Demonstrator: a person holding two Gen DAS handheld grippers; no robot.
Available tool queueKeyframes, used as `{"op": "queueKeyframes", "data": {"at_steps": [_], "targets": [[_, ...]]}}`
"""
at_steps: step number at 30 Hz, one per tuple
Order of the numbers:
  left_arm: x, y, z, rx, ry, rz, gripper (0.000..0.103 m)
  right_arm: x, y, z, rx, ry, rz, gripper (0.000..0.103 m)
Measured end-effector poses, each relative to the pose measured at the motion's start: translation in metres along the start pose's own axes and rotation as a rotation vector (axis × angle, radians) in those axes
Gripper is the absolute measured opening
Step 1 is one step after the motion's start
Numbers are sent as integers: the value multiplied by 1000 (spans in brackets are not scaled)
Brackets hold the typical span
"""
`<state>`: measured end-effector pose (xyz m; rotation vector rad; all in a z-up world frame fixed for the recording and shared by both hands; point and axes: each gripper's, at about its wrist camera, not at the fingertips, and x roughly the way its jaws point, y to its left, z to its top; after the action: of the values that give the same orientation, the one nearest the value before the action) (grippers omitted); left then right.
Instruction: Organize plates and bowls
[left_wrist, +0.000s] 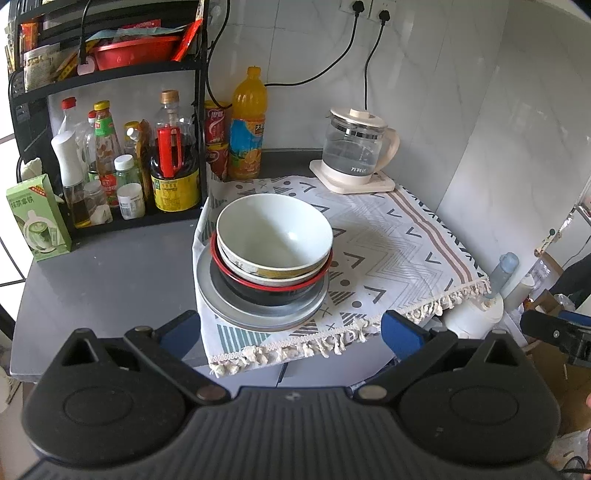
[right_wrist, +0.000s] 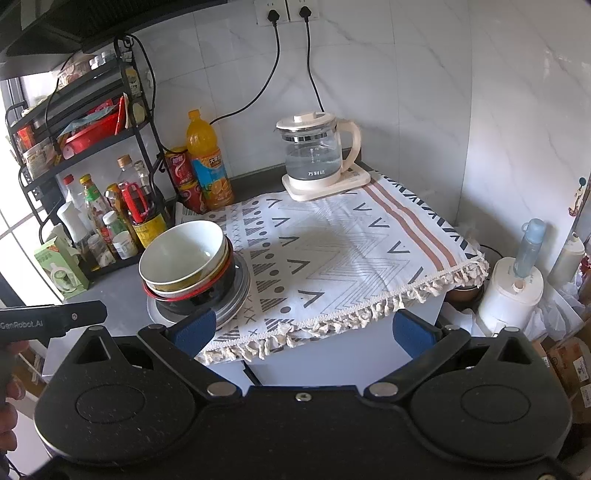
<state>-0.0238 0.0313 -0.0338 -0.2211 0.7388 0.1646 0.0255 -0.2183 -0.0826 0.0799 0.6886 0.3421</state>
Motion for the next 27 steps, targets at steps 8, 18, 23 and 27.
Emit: {"op": "queueKeyframes", "data": {"at_steps": [8,18,23,27], "targets": [[2,0,1,7,-1,-6,103,2,1,2,1,0,-4,103],[3,0,2,8,1,-7,103,4,1,2,7,2,0,103],[4,-1,2,12,4,-4,103,5,0,1,16,3,-2,103],[3,-1,1,6,4,-9,103,4,-1,1,18,3,-2,103]]}}
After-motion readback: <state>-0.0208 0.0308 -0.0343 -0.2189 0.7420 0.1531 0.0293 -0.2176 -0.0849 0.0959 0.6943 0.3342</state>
